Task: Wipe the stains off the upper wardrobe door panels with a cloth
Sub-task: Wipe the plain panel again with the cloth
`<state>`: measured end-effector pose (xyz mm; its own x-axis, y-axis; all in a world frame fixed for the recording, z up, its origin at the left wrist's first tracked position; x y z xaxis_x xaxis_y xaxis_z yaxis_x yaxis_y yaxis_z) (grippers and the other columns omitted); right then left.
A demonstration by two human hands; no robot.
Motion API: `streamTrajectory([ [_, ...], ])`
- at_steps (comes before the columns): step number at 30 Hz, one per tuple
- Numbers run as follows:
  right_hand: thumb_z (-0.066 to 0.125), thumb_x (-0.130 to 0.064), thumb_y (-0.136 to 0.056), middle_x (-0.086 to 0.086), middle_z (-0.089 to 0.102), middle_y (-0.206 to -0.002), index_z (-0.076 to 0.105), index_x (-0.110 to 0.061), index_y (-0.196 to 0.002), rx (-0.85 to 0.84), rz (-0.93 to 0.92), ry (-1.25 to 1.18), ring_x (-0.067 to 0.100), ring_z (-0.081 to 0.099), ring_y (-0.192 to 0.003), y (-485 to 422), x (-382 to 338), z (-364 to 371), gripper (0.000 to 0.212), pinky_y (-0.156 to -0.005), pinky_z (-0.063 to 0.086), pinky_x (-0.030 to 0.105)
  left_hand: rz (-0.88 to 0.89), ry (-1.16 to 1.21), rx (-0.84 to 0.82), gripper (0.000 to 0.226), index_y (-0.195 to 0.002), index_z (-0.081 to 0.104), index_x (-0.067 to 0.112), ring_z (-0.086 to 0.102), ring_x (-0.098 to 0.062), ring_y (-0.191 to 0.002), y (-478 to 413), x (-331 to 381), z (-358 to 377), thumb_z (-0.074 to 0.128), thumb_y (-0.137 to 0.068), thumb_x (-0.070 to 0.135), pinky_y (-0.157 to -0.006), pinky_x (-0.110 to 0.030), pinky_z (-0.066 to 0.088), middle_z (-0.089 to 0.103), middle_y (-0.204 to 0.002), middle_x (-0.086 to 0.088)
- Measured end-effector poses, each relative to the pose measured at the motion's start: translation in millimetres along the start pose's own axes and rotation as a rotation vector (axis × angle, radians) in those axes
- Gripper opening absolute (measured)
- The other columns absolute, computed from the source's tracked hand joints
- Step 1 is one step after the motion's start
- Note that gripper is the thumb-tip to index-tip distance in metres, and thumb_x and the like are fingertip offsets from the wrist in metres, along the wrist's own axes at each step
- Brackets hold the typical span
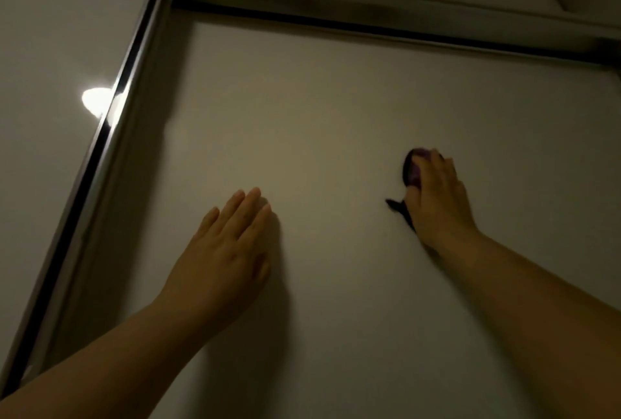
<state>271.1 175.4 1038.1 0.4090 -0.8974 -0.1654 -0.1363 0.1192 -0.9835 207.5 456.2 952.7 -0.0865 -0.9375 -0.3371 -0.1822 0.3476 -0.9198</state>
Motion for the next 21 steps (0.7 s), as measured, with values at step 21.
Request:
streamTrajectory([
  [21,0.029,-0.039,-0.083,0.005,0.019,-0.154,0.028,-0.024,-0.142,-0.062,-0.108,0.020,0.022,0.007,-0.142,100.7,5.4,11.7,0.061,-0.113,0.011,0.045,0.004,0.087,0.056,0.067,-0.141,0.032,0.009,0.016,-0.027,-0.137,-18.5,60.2,8.1,0.026,-0.084,0.043,-0.106,-0.045,0.018,0.022,-0.150,-0.012],
])
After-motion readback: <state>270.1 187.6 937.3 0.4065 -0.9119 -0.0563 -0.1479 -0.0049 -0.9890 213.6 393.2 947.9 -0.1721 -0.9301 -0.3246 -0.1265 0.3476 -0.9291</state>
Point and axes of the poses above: each hand's wrist, its own y-axis away from the middle knuckle, its own z-axis out of the palm, x = y × z, the point moved 10 cm from there along -y, towards the middle knuckle
